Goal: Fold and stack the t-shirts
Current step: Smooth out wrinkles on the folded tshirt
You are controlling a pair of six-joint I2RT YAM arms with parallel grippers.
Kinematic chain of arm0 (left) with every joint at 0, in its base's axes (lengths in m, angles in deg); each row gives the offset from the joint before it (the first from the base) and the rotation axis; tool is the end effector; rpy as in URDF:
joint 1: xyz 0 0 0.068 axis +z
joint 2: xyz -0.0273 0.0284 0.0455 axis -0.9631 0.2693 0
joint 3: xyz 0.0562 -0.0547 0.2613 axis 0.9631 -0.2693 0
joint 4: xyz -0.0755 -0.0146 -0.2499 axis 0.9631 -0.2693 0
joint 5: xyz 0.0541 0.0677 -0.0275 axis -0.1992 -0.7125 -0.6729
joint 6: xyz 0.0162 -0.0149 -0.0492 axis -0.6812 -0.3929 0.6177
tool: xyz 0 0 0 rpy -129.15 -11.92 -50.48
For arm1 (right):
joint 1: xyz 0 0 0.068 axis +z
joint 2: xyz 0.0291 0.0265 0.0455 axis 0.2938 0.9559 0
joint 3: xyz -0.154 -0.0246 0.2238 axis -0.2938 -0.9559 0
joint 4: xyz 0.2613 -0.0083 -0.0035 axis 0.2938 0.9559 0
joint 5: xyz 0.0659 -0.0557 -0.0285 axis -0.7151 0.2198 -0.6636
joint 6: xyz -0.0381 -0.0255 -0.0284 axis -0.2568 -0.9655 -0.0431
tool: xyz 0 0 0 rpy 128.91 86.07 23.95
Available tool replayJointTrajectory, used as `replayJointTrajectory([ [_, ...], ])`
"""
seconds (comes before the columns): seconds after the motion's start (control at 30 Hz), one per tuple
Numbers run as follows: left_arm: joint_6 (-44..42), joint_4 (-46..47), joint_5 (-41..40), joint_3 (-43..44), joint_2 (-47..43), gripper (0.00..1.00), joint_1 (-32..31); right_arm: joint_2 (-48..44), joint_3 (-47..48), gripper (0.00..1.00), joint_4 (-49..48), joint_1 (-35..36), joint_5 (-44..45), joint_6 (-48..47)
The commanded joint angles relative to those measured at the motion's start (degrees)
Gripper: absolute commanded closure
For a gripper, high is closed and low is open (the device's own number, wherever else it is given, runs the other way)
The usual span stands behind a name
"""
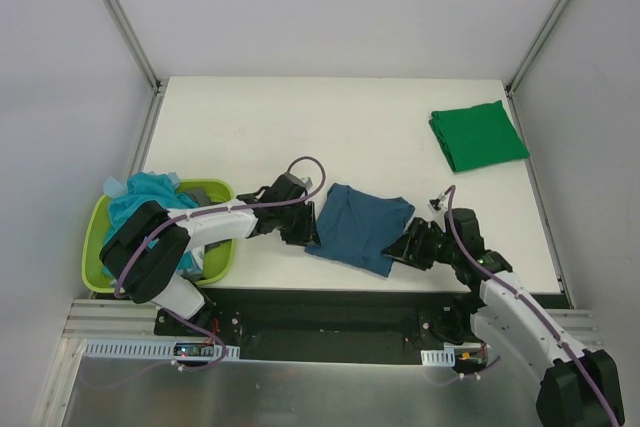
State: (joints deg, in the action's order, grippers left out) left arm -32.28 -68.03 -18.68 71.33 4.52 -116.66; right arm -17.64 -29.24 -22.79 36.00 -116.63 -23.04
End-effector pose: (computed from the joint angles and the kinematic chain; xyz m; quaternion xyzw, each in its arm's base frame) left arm 0.2089 -0.2022 0.1652 0.0490 0.9286 -0.3219 0.1782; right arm 0.1348 0.0651 0.1667 -0.0428 0.8720 0.3842 0.3004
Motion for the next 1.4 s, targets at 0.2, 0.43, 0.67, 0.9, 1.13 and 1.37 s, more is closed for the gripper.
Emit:
replayJointTrajectory([
  [0.2,0.76,-0.6,-0.28,-0.6,-0.21,1.0,1.14,-2.71,-0.49,1.0,4.17,1.3,3.55,0.96],
  [0.43,0.06,-4.03,-1.16,-4.11,-4.42,1.0,4.31,-7.11,2.32,1.0,16.58,-3.79,6.56,-5.28],
  [0.67,-2.4,-4.03,5.6,-5.09,-5.66,0.97,3.17,-2.28,0.31,0.98,9.75,-4.42,-4.25,-7.57],
  [0.9,-3.46,-6.22,3.77,-5.53,-8.64,0.51,2.82,-3.68,2.14,0.61,11.23,-4.42,-5.14,-10.73],
  [1.13,-5.04,-6.84,-1.94,2.28,-12.78,0.16,2.91,-5.1,8.56,0.31,11.15,-4.59,8.89,-9.24],
  [1.37,-9.25,-7.63,-5.73,16.51,0.73,0.22,4.22,3.68,12.16,0.26,2.36,-5.47,17.89,-8.8],
])
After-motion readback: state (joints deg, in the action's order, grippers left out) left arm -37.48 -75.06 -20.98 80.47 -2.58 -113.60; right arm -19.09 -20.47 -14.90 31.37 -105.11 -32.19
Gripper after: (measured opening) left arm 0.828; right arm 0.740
